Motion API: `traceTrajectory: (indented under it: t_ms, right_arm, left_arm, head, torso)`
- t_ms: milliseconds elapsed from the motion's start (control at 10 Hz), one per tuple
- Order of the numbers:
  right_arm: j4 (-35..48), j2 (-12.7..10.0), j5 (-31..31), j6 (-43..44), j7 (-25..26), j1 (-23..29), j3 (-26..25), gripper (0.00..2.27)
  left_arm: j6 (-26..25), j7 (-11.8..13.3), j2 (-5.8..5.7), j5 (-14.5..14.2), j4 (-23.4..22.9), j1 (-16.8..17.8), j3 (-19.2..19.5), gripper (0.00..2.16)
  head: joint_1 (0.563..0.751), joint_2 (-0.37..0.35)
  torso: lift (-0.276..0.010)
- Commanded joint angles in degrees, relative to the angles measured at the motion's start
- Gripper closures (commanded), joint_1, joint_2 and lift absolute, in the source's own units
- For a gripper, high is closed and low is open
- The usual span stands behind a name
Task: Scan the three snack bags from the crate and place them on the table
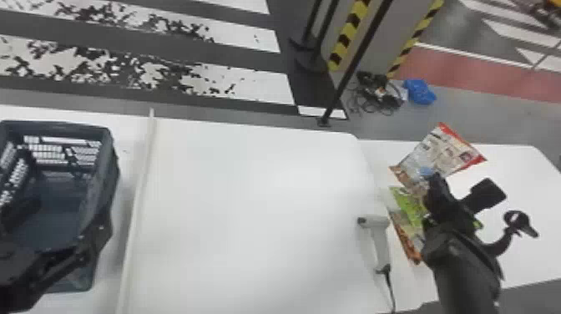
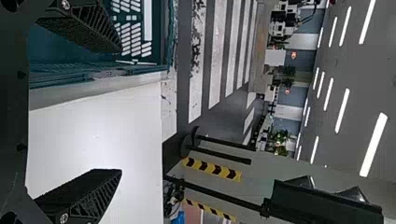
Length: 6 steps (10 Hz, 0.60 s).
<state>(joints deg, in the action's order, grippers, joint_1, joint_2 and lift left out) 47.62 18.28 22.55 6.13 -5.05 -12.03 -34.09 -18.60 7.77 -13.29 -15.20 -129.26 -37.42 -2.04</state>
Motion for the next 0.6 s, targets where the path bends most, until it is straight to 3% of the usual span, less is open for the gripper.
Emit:
traceTrajectory:
  t_ms: [0, 100, 200, 300, 400, 500]
  right_arm:
    - [-3.06, 1.06, -2.95, 0.76, 1.00, -1.51, 2.45, 2.11]
    - [-4.38, 1.67, -3.48, -0.47, 5.49, -2.13, 2.80, 2.08]
    - [-4.38, 1.94, -6.46, -3.98, 10.85, -2.30, 5.44, 1.51]
    - [-4.38, 1.76, -8.31, -4.69, 14.10, -2.21, 6.49, 0.46]
    - [-4.38, 2.02, -7.17, -8.55, 14.10, -2.21, 6.32, 0.05]
    - [-4.20, 2.29, -6.82, -10.14, 13.92, -2.21, 6.23, 0.04]
  left_arm:
    - [0.00, 0.05, -0.07, 0.00, -0.12, -0.20, -0.07, 0.08]
    - [0.18, 0.23, -0.16, 0.00, -0.12, -0.20, -0.07, 0.08]
    - [0.36, 0.14, -0.16, 0.00, -0.12, -0.46, -0.16, 0.08]
    - [0.36, 0.05, -0.07, 0.00, -0.03, -0.46, -0.16, 0.08]
    - [0.36, 0.05, -0.07, 0.00, -0.12, -0.55, -0.24, 0.08]
    - [0.53, 0.05, 0.02, 0.00, -0.56, -0.55, -0.59, 0.08]
  head:
    - [0.695, -0.350]
    - [0.695, -0.350]
    - [0.695, -0.350]
    - [0.695, -0.350]
    - [0.695, -0.350]
    - [0.695, -0.350]
  torso:
    - [-0.037]
    - [-0.037]
    - [-0.037]
    - [-0.037]
    - [-0.037]
    - [-0.037]
